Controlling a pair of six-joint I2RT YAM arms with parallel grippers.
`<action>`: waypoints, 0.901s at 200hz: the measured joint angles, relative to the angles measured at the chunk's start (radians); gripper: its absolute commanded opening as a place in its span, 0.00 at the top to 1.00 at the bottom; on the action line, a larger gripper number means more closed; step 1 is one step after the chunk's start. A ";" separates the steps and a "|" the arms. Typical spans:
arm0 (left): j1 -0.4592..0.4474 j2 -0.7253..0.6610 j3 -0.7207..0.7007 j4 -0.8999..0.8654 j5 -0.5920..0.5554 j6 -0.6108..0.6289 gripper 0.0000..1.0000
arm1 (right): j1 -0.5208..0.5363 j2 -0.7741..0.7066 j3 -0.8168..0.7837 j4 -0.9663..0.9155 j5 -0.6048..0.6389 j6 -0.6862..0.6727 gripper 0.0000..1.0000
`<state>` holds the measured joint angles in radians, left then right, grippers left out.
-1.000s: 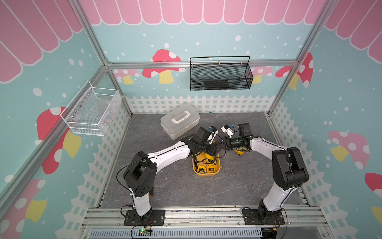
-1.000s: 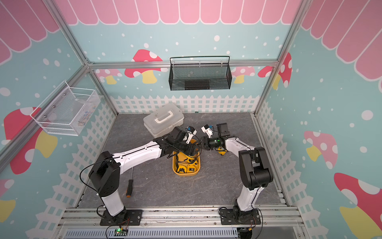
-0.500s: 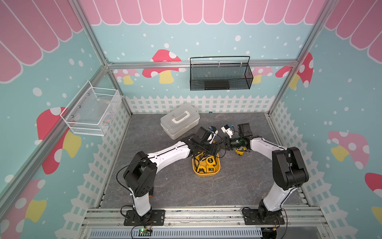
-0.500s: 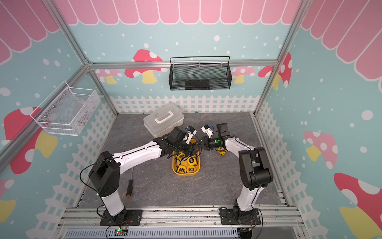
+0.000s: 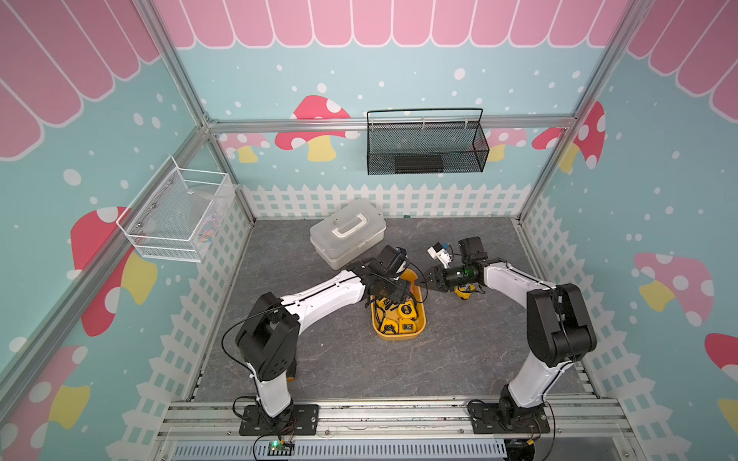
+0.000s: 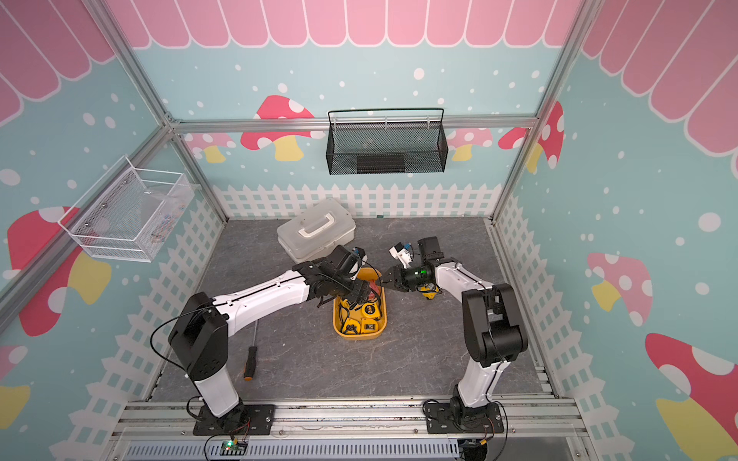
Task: Take the tape measure out of the storage box
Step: Pick up the tape measure from the storage box.
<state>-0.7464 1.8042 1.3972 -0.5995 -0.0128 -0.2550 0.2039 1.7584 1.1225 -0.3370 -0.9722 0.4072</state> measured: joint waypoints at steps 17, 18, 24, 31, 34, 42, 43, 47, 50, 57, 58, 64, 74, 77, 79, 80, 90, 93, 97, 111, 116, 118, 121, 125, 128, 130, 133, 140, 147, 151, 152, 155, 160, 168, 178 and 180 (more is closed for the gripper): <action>0.000 0.020 0.023 -0.057 -0.039 0.021 0.26 | 0.000 0.000 0.003 -0.013 0.007 -0.010 0.60; 0.000 0.022 0.025 -0.061 -0.042 0.024 0.26 | 0.000 0.000 0.003 -0.013 0.007 -0.011 0.60; 0.000 0.031 0.032 -0.076 -0.055 0.031 0.26 | 0.000 0.000 0.005 -0.016 0.009 -0.013 0.60; 0.000 0.044 0.040 -0.094 -0.072 0.044 0.26 | 0.000 0.000 0.006 -0.019 0.011 -0.016 0.60; 0.000 0.048 0.044 -0.101 -0.077 0.048 0.26 | 0.000 0.000 0.006 -0.021 0.012 -0.017 0.60; 0.000 0.062 0.050 -0.114 -0.091 0.060 0.25 | 0.000 0.000 0.006 -0.024 0.014 -0.019 0.60; 0.000 0.064 0.051 -0.116 -0.094 0.062 0.26 | 0.000 0.000 0.006 -0.024 0.014 -0.019 0.60; 0.000 0.071 0.054 -0.121 -0.098 0.068 0.25 | 0.000 0.000 0.006 -0.026 0.014 -0.021 0.60; 0.000 0.077 0.057 -0.127 -0.103 0.074 0.26 | 0.000 0.000 0.006 -0.027 0.014 -0.022 0.60; 0.002 0.089 0.062 -0.135 -0.108 0.083 0.26 | 0.000 0.000 0.006 -0.030 0.015 -0.023 0.60; 0.003 0.092 0.063 -0.137 -0.108 0.086 0.26 | 0.000 0.000 0.006 -0.031 0.015 -0.024 0.60; 0.004 0.101 0.068 -0.142 -0.110 0.093 0.26 | 0.000 0.000 0.006 -0.033 0.015 -0.025 0.60; 0.007 0.119 0.079 -0.158 -0.112 0.108 0.27 | 0.000 0.000 0.006 -0.036 0.015 -0.026 0.60; 0.008 0.124 0.082 -0.161 -0.113 0.111 0.27 | 0.000 0.000 0.006 -0.037 0.015 -0.026 0.60; 0.009 0.127 0.084 -0.164 -0.114 0.113 0.27 | 0.000 0.000 0.006 -0.037 0.015 -0.026 0.60; 0.010 0.130 0.086 -0.165 -0.114 0.115 0.27 | 0.000 0.000 0.006 -0.037 0.015 -0.026 0.60; 0.014 0.145 0.098 -0.175 -0.115 0.127 0.28 | 0.000 0.000 0.006 -0.039 0.015 -0.027 0.60; 0.016 0.151 0.101 -0.175 -0.114 0.130 0.28 | 0.000 0.000 0.006 -0.040 0.016 -0.027 0.60; 0.018 0.156 0.105 -0.178 -0.114 0.135 0.29 | 0.000 0.000 0.006 -0.040 0.016 -0.027 0.60; 0.027 0.172 0.116 -0.183 -0.109 0.149 0.30 | 0.000 0.000 0.006 -0.043 0.016 -0.031 0.60; 0.030 0.175 0.120 -0.183 -0.107 0.156 0.31 | 0.000 0.000 0.006 -0.045 0.016 -0.032 0.60; 0.031 0.177 0.122 -0.184 -0.106 0.157 0.31 | 0.000 0.000 0.006 -0.045 0.016 -0.032 0.60; 0.032 0.178 0.124 -0.185 -0.105 0.159 0.31 | 0.000 0.000 0.006 -0.046 0.017 -0.033 0.60; 0.034 0.180 0.128 -0.186 -0.104 0.163 0.32 | 0.000 0.000 0.006 -0.046 0.017 -0.034 0.60; 0.035 0.181 0.130 -0.187 -0.103 0.164 0.32 | 0.000 0.000 0.006 -0.046 0.018 -0.034 0.60; 0.036 0.181 0.132 -0.187 -0.103 0.166 0.32 | 0.000 0.000 0.006 -0.046 0.018 -0.034 0.60; 0.038 0.182 0.134 -0.188 -0.103 0.167 0.32 | 0.000 0.000 0.006 -0.046 0.019 -0.034 0.60; 0.040 0.183 0.138 -0.190 -0.101 0.172 0.34 | 0.000 0.000 0.006 -0.047 0.020 -0.034 0.60; 0.042 0.185 0.142 -0.192 -0.100 0.174 0.35 | 0.000 0.000 0.006 -0.047 0.021 -0.034 0.60; 0.043 0.187 0.144 -0.192 -0.099 0.177 0.36 | 0.000 0.000 0.006 -0.047 0.022 -0.034 0.60; 0.043 0.187 0.144 -0.192 -0.099 0.176 0.37 | 0.000 0.000 0.006 -0.047 0.022 -0.034 0.60; 0.044 0.188 0.145 -0.192 -0.098 0.178 0.37 | 0.000 0.000 0.006 -0.047 0.022 -0.034 0.60; 0.045 0.189 0.145 -0.192 -0.096 0.179 0.39 | 0.000 0.000 0.006 -0.048 0.022 -0.034 0.60; 0.046 0.191 0.145 -0.194 -0.092 0.181 0.41 | 0.000 0.000 0.006 -0.049 0.022 -0.034 0.60; 0.046 0.194 0.145 -0.194 -0.082 0.182 0.42 | 0.000 0.000 0.006 -0.050 0.023 -0.035 0.60; 0.046 0.195 0.145 -0.195 -0.080 0.181 0.43 | 0.000 0.000 0.006 -0.050 0.023 -0.036 0.60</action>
<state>-0.7002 1.9987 1.5417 -0.7940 -0.0929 -0.0742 0.2039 1.7584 1.1290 -0.3874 -0.9497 0.3710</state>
